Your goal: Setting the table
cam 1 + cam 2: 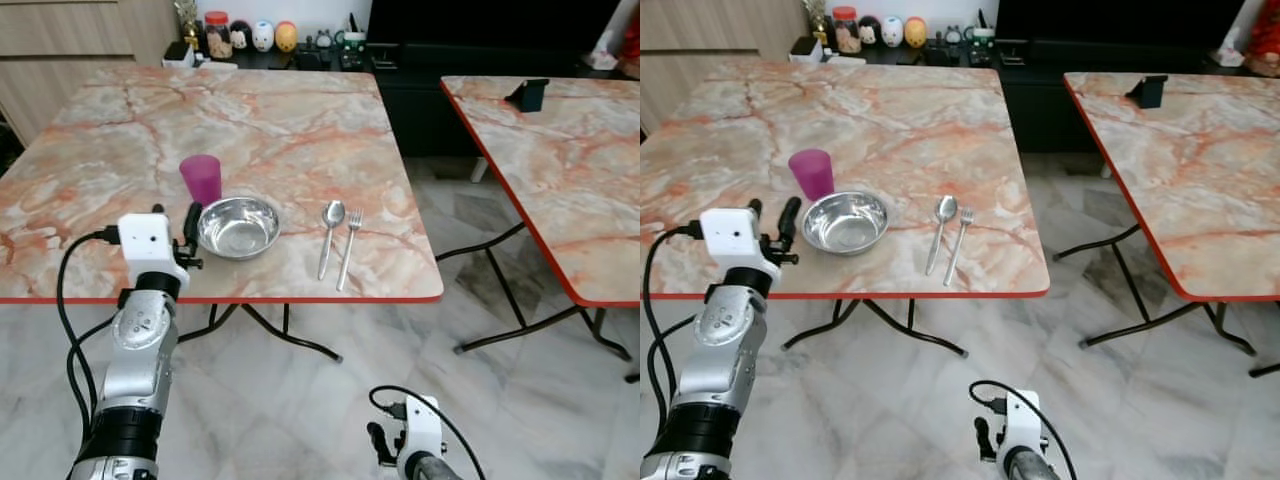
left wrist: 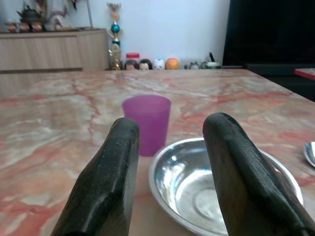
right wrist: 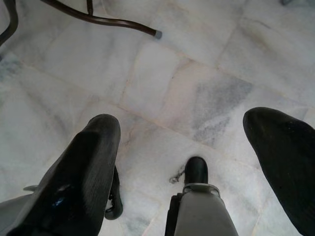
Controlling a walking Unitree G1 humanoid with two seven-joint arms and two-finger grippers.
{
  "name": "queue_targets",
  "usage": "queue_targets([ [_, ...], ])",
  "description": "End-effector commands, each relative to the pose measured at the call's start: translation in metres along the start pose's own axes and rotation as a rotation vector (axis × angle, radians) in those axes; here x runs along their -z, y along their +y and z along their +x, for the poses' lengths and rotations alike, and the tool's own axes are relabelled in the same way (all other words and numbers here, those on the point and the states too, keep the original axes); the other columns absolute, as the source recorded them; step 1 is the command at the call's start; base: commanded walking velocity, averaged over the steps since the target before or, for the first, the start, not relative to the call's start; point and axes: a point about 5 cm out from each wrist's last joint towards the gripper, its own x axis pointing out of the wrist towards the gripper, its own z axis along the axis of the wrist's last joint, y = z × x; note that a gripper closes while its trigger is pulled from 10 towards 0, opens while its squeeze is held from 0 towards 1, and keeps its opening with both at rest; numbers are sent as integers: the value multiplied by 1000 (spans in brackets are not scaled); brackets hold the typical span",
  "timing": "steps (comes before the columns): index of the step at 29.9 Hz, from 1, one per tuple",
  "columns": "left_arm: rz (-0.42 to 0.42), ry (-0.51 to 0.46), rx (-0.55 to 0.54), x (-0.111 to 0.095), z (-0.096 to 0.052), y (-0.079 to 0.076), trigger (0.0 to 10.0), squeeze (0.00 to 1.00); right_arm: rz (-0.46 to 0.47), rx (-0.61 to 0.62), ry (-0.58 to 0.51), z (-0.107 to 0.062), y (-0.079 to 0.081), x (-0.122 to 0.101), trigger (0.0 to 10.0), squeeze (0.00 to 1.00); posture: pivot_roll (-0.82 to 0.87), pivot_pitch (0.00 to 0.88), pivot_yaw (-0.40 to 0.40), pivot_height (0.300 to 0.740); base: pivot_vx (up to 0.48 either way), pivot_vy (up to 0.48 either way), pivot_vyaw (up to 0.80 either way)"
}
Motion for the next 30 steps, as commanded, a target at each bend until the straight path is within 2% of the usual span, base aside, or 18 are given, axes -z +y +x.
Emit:
queue_targets([
  [1, -14, 13, 16, 0, 2, -3, 10000, 0, 6, 7, 5, 0, -1, 1, 10000, 0, 21, 22, -44, 740, 0, 0, 0],
  [8, -7, 26, 17, 2, 2, -3, 10000, 0, -8, 6, 4, 0, -1, 0, 10000, 0, 21, 28, -44, 740, 184, 0, 0],
  [12, -2, 23, 16, 0, 5, -2, 10000, 0, -9, 6, 4, 0, -2, 0, 10000, 0, 20, 35, -43, 740, 269, 0, 728],
  [20, 0, 25, 26, -1, 6, -2, 10000, 0, 3, 7, 5, 0, -1, 0, 10000, 0, 20, 42, -41, 740, 280, 0, 0],
  [25, -28, 56, 100, 5, 4, -11, 10000, 0, 5, 7, 5, 0, -1, 0, 10000, 0, 23, 43, -42, 740, 51, 0, 0],
  [30, -73, 148, 170, 16, 1, -15, 10000, 0, 5, 8, 4, 0, -1, 0, 10000, 0, 23, 44, -40, 740, 0, 0, 0],
])
